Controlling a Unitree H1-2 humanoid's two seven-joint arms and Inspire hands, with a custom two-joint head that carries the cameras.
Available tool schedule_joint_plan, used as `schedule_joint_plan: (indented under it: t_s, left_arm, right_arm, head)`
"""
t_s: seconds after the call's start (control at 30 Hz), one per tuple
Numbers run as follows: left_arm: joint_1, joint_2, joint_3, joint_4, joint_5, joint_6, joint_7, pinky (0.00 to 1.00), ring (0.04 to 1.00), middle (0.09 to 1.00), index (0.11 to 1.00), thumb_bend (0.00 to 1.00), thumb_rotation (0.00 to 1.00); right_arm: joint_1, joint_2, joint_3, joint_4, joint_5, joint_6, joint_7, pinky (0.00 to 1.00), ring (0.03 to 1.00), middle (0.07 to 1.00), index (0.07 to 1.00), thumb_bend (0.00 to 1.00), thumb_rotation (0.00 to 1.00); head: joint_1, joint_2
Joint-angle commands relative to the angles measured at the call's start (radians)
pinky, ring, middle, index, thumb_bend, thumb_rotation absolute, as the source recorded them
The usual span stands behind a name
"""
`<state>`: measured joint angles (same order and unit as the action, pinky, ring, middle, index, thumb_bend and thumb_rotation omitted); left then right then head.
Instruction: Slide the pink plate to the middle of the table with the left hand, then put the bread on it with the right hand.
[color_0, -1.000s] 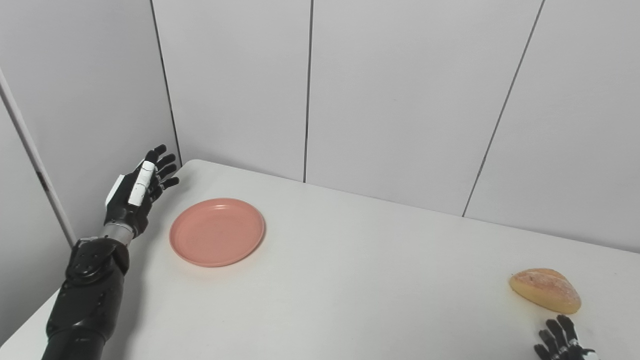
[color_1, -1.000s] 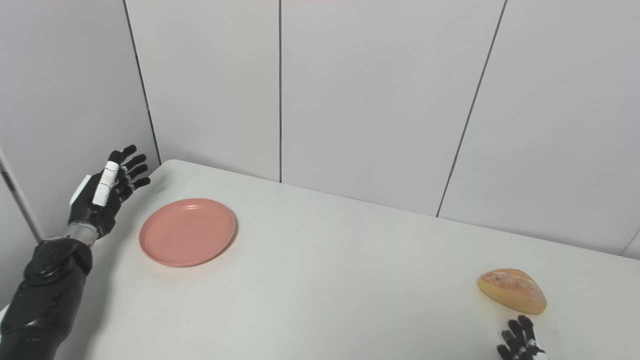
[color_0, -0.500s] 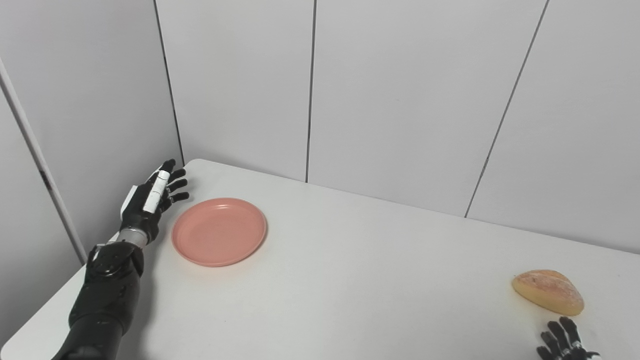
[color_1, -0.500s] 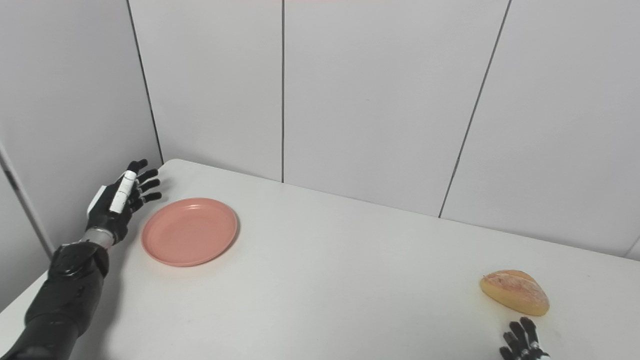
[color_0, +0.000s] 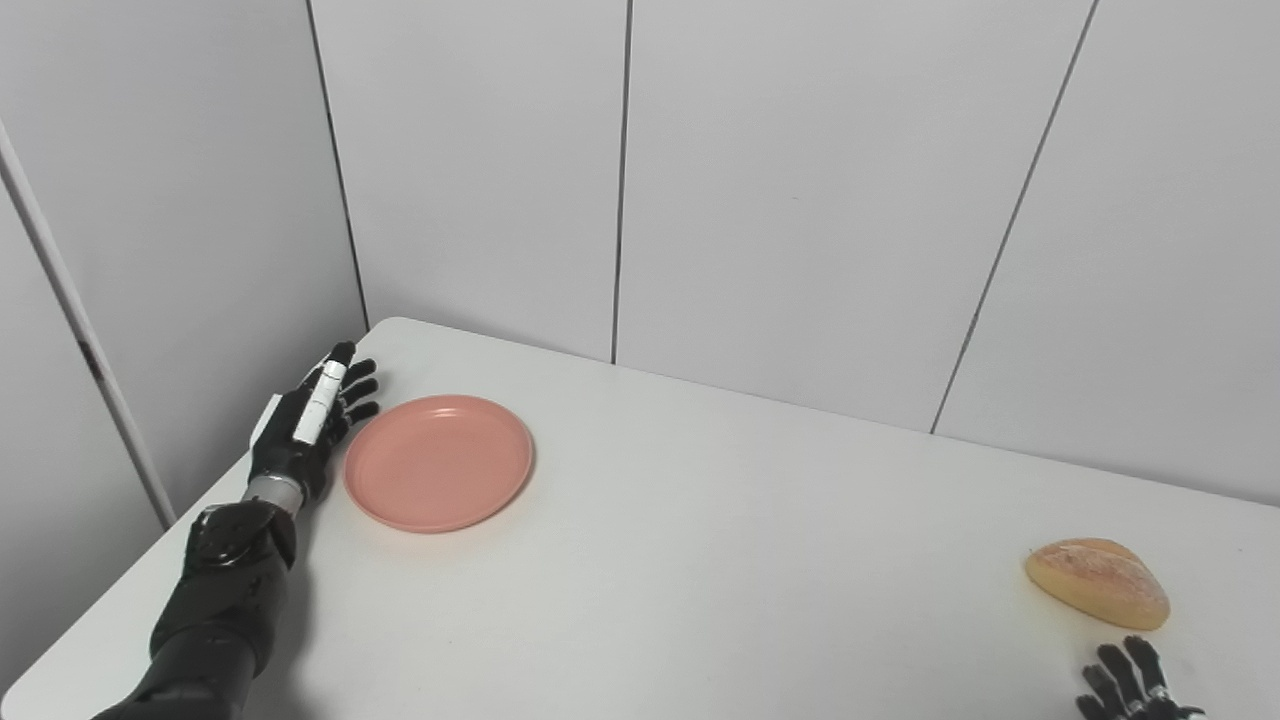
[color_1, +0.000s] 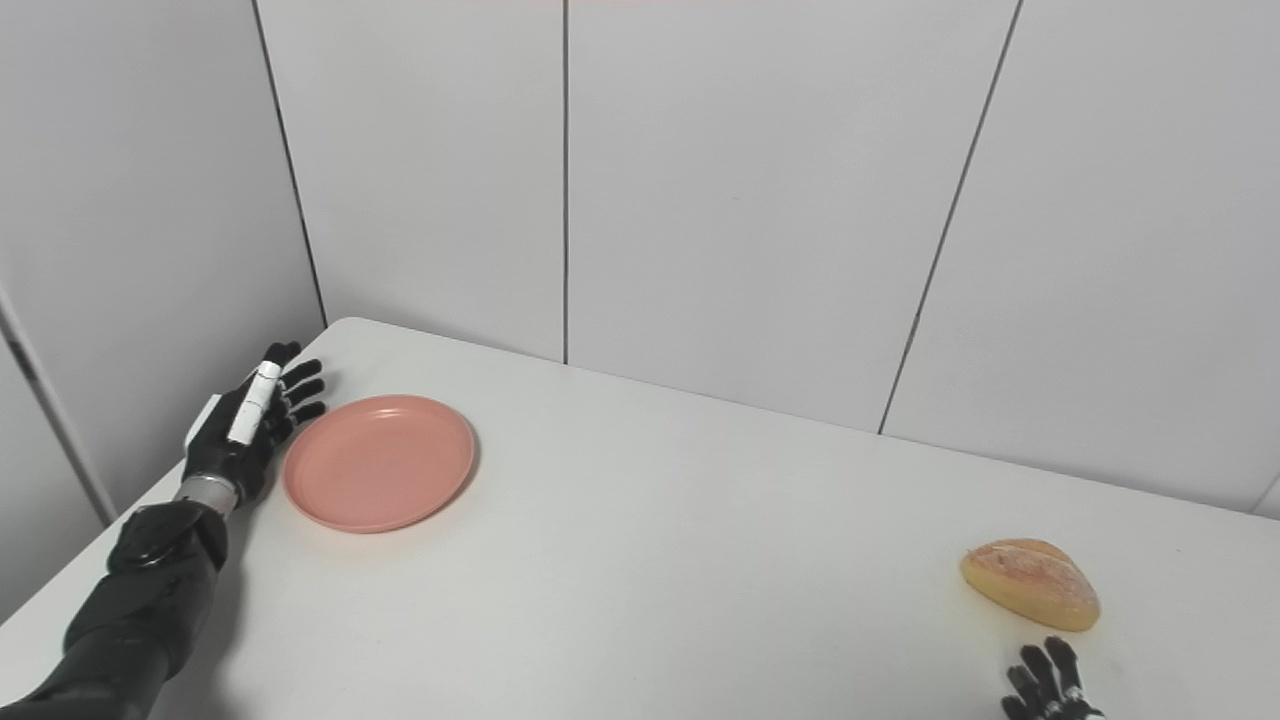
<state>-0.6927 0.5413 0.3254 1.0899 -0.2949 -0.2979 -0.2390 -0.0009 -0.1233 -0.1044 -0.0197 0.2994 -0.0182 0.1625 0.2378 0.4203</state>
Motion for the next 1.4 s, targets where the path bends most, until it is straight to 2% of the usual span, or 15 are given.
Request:
schedule_joint_plan:
  t_s: [0.0, 0.17, 0.27, 0.3, 0.33, 0.77, 0.97, 1.1, 1.37]
  left_arm:
    - [-0.053, 0.021, -0.004, -0.006, -0.004, -0.033, -0.019, 0.83, 0.891, 0.874, 0.912, 0.92, 0.78]
    - [-0.060, 0.023, -0.011, 0.026, 0.003, -0.044, -0.019, 0.84, 0.884, 0.868, 0.911, 0.92, 0.77]
    - [-0.063, 0.022, -0.021, 0.040, 0.012, -0.057, -0.015, 0.75, 0.842, 0.837, 0.892, 0.97, 0.78]
    - [-0.060, 0.020, -0.022, 0.038, 0.004, -0.055, -0.033, 0.75, 0.845, 0.839, 0.897, 0.97, 0.78]
    - [-0.058, 0.018, -0.023, 0.036, -0.002, -0.053, -0.046, 0.78, 0.872, 0.854, 0.914, 0.96, 0.79]
    - [-0.029, -0.006, -0.063, 0.072, 0.008, -0.081, -0.083, 0.86, 0.890, 0.874, 0.923, 0.92, 0.82]
    - [-0.037, -0.007, -0.074, 0.113, 0.012, -0.102, -0.097, 0.80, 0.881, 0.874, 0.900, 0.96, 0.81]
    - [-0.031, -0.006, -0.084, 0.101, 0.005, -0.109, -0.138, 0.83, 0.892, 0.888, 0.906, 0.97, 0.81]
    - [-0.012, -0.013, -0.094, 0.038, 0.002, -0.071, -0.145, 0.86, 0.918, 0.910, 0.943, 0.99, 0.82]
  right_arm:
    - [0.046, -0.007, 0.000, 0.015, 0.004, 0.046, 0.004, 1.00, 0.976, 0.966, 0.998, 0.81, 1.00]
    - [0.050, -0.010, 0.002, 0.003, -0.001, 0.055, -0.001, 1.00, 0.968, 0.961, 0.993, 0.81, 1.00]
    - [0.051, -0.010, 0.002, 0.001, 0.000, 0.057, 0.000, 1.00, 0.963, 0.957, 0.992, 0.80, 1.00]
    - [0.051, -0.010, 0.003, -0.001, -0.003, 0.059, -0.002, 1.00, 0.961, 0.955, 0.991, 0.80, 1.00]
    - [0.051, -0.010, 0.003, -0.002, -0.005, 0.060, -0.004, 0.99, 0.961, 0.956, 0.992, 0.80, 1.00]
    - [0.059, -0.007, 0.009, -0.032, -0.004, 0.074, -0.007, 0.98, 0.949, 0.953, 0.992, 0.78, 1.00]
    - [0.062, -0.005, 0.011, -0.043, 0.000, 0.079, -0.007, 0.98, 0.946, 0.952, 0.997, 0.77, 1.00]
    - [0.063, -0.003, 0.015, -0.051, -0.007, 0.084, -0.012, 0.98, 0.940, 0.948, 0.997, 0.77, 1.00]
    - [0.065, -0.003, 0.025, -0.062, -0.019, 0.085, -0.023, 0.96, 0.928, 0.937, 0.996, 0.76, 1.00]
  head:
    - [-0.001, 0.001]
    - [-0.001, 0.005]
    - [-0.001, 0.006]
    - [-0.002, 0.006]
    - [-0.002, 0.006]
    - [-0.009, 0.012]
    - [-0.014, 0.013]
    - [-0.018, 0.015]
    - [-0.027, 0.016]
